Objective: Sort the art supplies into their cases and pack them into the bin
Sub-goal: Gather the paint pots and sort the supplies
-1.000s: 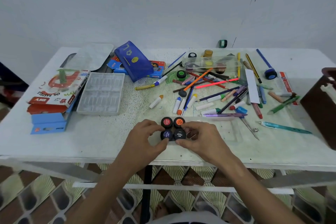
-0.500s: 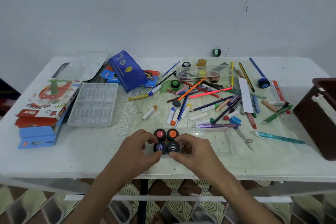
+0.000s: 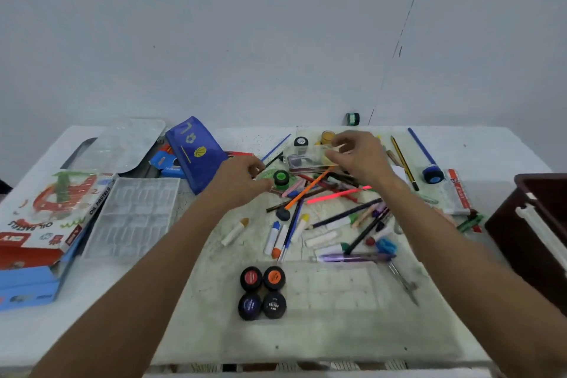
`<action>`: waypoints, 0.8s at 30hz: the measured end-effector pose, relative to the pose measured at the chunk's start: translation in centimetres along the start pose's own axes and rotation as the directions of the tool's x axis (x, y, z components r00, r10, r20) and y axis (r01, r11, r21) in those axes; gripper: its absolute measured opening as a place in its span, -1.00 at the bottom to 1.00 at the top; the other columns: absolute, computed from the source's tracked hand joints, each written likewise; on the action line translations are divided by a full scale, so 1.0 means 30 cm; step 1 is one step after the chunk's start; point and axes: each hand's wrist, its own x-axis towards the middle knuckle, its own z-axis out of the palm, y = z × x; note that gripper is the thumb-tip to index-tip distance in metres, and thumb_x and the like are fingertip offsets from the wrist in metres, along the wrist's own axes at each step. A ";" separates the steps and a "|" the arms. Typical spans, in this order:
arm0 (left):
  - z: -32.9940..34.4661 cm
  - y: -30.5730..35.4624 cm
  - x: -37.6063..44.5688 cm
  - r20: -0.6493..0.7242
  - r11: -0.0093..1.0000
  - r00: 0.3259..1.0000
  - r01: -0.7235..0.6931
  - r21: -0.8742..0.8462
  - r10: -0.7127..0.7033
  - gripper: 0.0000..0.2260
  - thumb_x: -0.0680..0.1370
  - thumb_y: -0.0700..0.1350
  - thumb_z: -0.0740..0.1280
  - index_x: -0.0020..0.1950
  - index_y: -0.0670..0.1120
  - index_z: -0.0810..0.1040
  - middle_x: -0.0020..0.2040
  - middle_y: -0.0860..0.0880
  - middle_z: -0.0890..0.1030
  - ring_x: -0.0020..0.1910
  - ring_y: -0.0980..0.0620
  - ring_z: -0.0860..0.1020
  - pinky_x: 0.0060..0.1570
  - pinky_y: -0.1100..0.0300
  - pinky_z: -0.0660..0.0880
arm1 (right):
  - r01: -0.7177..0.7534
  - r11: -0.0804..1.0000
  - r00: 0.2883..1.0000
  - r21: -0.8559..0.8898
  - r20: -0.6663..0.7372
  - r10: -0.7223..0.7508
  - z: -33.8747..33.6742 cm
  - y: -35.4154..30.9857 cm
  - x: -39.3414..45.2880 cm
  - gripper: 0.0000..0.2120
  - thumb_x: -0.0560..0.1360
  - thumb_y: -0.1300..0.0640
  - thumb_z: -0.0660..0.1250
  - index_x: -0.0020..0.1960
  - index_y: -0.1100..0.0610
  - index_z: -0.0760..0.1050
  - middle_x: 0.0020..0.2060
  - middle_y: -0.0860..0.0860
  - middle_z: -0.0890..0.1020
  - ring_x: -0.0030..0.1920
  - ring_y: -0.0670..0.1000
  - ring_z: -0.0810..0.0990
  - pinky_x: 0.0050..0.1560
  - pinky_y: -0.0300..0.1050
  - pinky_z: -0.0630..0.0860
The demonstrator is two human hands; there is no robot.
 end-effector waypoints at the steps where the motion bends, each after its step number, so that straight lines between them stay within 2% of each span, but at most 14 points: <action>1: 0.011 0.005 0.036 0.026 1.000 0.999 0.024 -0.003 -0.024 -0.63 0.44 0.08 0.44 0.15 -0.07 0.56 -0.01 0.00 0.58 -0.06 0.05 0.53 -0.12 0.24 0.38 | -0.011 1.000 1.000 -0.009 0.000 0.011 -0.003 0.027 0.065 -0.79 0.41 0.09 0.48 0.01 0.14 0.62 -0.12 -0.02 0.64 -0.11 -0.04 0.60 -0.07 -0.31 0.52; 3: 0.038 0.008 0.090 0.078 0.997 0.994 0.079 -0.018 -0.077 -0.53 0.42 0.14 0.44 0.23 -0.06 0.53 0.04 -0.01 0.56 -0.04 0.04 0.52 -0.11 0.23 0.38 | -0.043 0.999 0.999 -0.032 0.028 0.043 0.001 0.083 0.173 -0.73 0.41 0.07 0.48 0.07 0.15 0.60 -0.03 0.00 0.64 0.01 0.01 0.59 0.00 -0.16 0.50; 6: 0.086 -0.002 0.131 0.132 0.992 0.984 0.123 -0.031 -0.118 -0.43 0.37 0.20 0.46 0.28 -0.06 0.51 0.07 -0.02 0.55 -0.01 0.05 0.52 -0.09 0.22 0.40 | -0.079 0.992 0.985 -0.100 0.145 0.093 0.030 0.152 0.280 -0.55 0.41 0.07 0.48 0.25 0.19 0.52 0.17 0.06 0.58 0.15 0.04 0.53 0.04 -0.20 0.40; 10: 0.120 -0.019 0.136 0.145 0.991 0.980 0.136 0.010 -0.136 -0.45 0.32 0.23 0.48 0.20 -0.04 0.56 -0.06 0.02 0.55 -0.11 0.09 0.52 -0.18 0.26 0.41 | -0.098 0.972 0.947 -0.214 0.281 0.157 0.080 0.193 0.357 -0.40 0.40 -0.03 0.47 0.34 0.22 0.44 0.22 0.12 0.55 0.20 0.09 0.52 0.14 -0.15 0.40; 13: 0.116 -0.018 0.137 0.163 0.992 0.979 0.120 0.046 -0.126 -0.55 0.34 0.17 0.50 0.12 -0.06 0.61 -0.22 0.03 0.55 -0.27 0.12 0.50 -0.35 0.28 0.33 | -0.122 0.962 0.946 -0.244 0.265 0.187 0.099 0.198 0.387 -0.51 0.39 -0.02 0.46 0.18 0.29 0.55 0.09 0.20 0.63 0.09 0.14 0.58 0.13 0.01 0.51; 16: 0.110 -0.008 0.136 0.157 0.992 0.980 0.115 0.051 -0.122 -0.66 0.38 0.10 0.48 0.03 -0.08 0.65 -0.22 -0.04 0.61 -0.27 0.06 0.54 -0.33 0.18 0.42 | -0.186 0.963 0.948 -0.195 0.223 0.228 0.106 0.194 0.404 -0.57 0.36 0.08 0.46 0.05 0.41 0.57 0.04 0.33 0.60 0.08 0.24 0.58 0.07 0.12 0.55; 18: 0.108 0.001 0.125 0.121 0.992 0.986 0.112 0.054 -0.118 -0.69 0.39 0.07 0.47 0.02 -0.09 0.66 -0.14 -0.05 0.64 -0.17 0.01 0.58 -0.20 0.12 0.49 | -0.195 0.968 0.951 -0.160 0.210 0.227 0.101 0.188 0.397 -0.65 0.35 0.14 0.46 0.01 0.38 0.60 -0.05 0.28 0.66 -0.04 0.18 0.63 0.00 0.05 0.57; 20: 0.103 0.003 0.106 0.045 0.993 0.993 0.112 0.028 -0.113 -0.70 0.38 0.04 0.47 0.05 -0.07 0.65 -0.08 0.01 0.64 -0.11 0.06 0.56 -0.14 0.20 0.47 | -0.150 0.981 0.969 -0.123 0.179 0.171 0.085 0.170 0.370 -0.74 0.36 0.17 0.46 -0.01 0.29 0.64 -0.12 0.17 0.67 -0.14 0.03 0.58 -0.01 -0.02 0.56; 24: 0.065 0.026 0.032 -0.098 0.993 0.990 0.089 -0.076 -0.096 -0.71 0.36 -0.01 0.48 0.06 -0.01 0.63 -0.15 0.12 0.60 -0.17 0.16 0.56 -0.19 0.38 0.38 | -0.026 0.999 0.995 0.042 0.093 0.022 0.025 0.102 0.260 -0.73 0.37 0.12 0.48 0.05 0.16 0.63 -0.07 0.02 0.67 -0.11 -0.04 0.63 -0.05 -0.19 0.55</action>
